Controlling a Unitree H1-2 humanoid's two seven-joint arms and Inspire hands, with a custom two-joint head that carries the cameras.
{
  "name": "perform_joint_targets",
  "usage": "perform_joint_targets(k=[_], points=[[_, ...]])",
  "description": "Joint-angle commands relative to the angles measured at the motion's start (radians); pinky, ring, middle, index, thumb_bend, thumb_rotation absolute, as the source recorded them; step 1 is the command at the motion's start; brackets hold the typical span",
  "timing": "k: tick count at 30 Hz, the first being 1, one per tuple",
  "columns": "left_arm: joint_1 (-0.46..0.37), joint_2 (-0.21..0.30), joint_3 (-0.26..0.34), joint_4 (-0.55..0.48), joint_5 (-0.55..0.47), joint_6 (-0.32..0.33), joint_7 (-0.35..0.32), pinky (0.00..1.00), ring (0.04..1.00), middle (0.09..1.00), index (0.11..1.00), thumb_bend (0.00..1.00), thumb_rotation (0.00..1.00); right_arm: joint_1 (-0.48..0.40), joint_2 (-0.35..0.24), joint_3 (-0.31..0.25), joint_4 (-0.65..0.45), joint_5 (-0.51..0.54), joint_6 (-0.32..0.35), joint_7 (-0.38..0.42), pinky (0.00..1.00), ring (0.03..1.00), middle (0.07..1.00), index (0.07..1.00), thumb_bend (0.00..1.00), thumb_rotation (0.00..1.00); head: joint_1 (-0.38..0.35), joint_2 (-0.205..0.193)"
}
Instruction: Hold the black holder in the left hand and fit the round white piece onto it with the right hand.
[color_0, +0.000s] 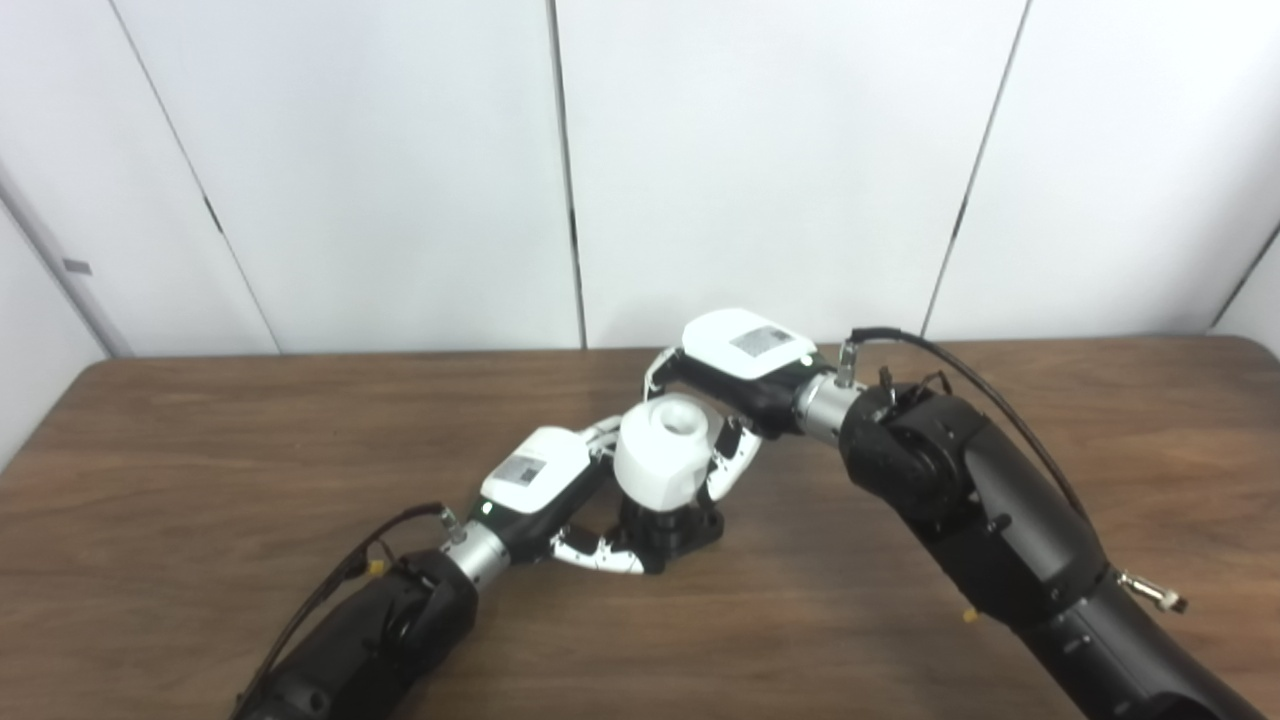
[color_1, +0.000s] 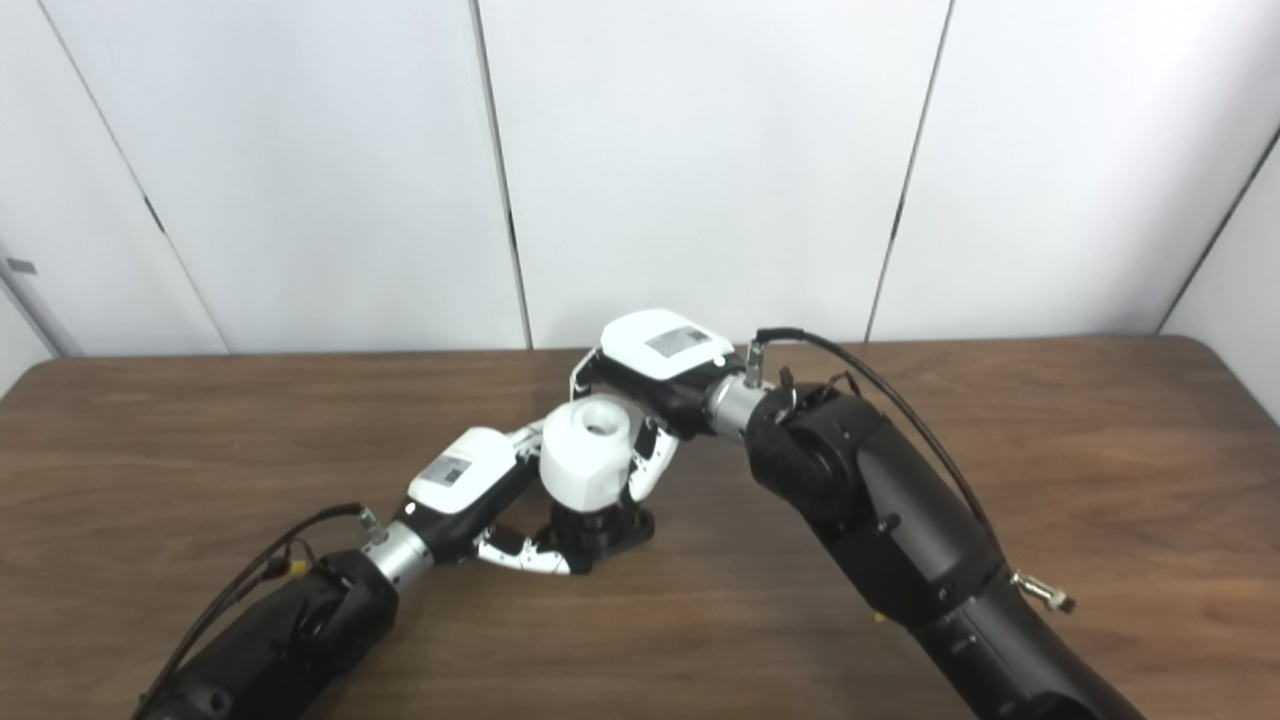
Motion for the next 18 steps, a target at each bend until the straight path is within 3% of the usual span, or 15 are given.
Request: perform_joint_targets(k=[1, 14, 18], points=[[0.025, -0.012, -0.050, 0.022, 0.076, 0.050, -0.105, 0.81, 0.951, 0.884, 0.484, 0.53, 0.06, -0.043, 0.004, -0.010, -0.021, 0.010, -0.025, -0.020, 0.65, 0.784, 0.753, 0.480, 0.52, 0.14, 0.002, 0.003], [0.025, -0.015, -0.040, 0.023, 0.063, 0.050, -0.109, 0.82, 0.952, 0.886, 0.484, 0.53, 0.06, -0.049, -0.005, 0.016, -0.029, -0.008, -0.036, -0.006, 0.63, 0.790, 0.762, 0.482, 0.52, 0.14, 0.005, 0.016], [0.026, -0.014, -0.041, 0.013, 0.068, 0.058, -0.112, 0.81, 0.949, 0.888, 0.484, 0.53, 0.06, -0.054, -0.017, 0.040, -0.024, -0.046, -0.079, -0.021, 0.64, 0.788, 0.760, 0.482, 0.52, 0.14, 0.009, 0.018]])
